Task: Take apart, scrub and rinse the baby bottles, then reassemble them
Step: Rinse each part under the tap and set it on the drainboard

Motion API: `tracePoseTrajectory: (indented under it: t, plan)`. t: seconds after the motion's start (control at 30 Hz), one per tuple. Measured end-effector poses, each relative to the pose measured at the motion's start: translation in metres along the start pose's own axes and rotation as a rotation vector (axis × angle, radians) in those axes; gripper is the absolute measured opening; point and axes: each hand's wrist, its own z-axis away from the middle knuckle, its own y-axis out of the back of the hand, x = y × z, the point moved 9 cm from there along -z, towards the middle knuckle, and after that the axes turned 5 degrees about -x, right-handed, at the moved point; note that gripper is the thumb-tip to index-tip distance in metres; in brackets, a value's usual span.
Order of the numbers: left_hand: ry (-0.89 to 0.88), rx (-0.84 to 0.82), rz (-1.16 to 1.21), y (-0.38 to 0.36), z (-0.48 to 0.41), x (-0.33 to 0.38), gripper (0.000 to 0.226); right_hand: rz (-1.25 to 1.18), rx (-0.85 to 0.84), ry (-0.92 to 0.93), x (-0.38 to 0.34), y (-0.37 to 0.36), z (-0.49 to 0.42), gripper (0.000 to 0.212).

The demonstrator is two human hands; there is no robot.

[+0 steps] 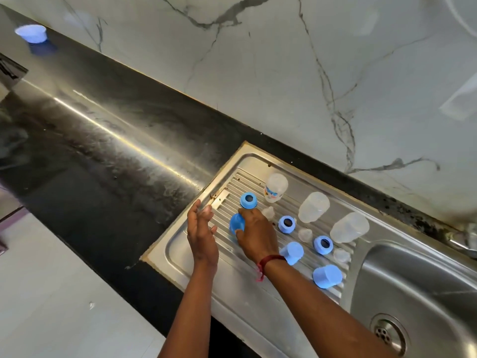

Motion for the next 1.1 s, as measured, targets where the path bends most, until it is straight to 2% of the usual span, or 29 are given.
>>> tracePoseTrajectory:
  t: [0.3, 0.57, 0.7, 0.83, 0.87, 1.1]
  plan:
    - [0.006, -0.028, -0.023, 0.0, -0.002, 0.0, 0.064, 0.007, 0.005, -0.034, 0.002, -0.007, -0.005, 0.048]
    - [-0.013, -0.086, -0.079, -0.013, 0.003, -0.003, 0.061, 0.003, -0.017, -0.054, 0.01, -0.001, -0.001, 0.059]
    - [-0.062, -0.121, -0.125, -0.021, 0.007, 0.003, 0.066, -0.019, 0.042, -0.044, 0.013, 0.018, 0.007, 0.058]
    - [-0.134, -0.162, -0.214, -0.042, 0.012, 0.016, 0.025, -0.143, 0.158, -0.016, 0.011, 0.05, 0.024, 0.054]
    - [-0.155, -0.186, -0.239, -0.05, 0.015, 0.02, 0.021, -0.165, 0.206, -0.004, 0.011, 0.06, 0.029, 0.052]
    - [-0.263, -0.432, -0.324, -0.134, 0.066, 0.027, 0.025, -0.24, 0.434, 0.007, 0.054, 0.138, 0.094, 0.035]
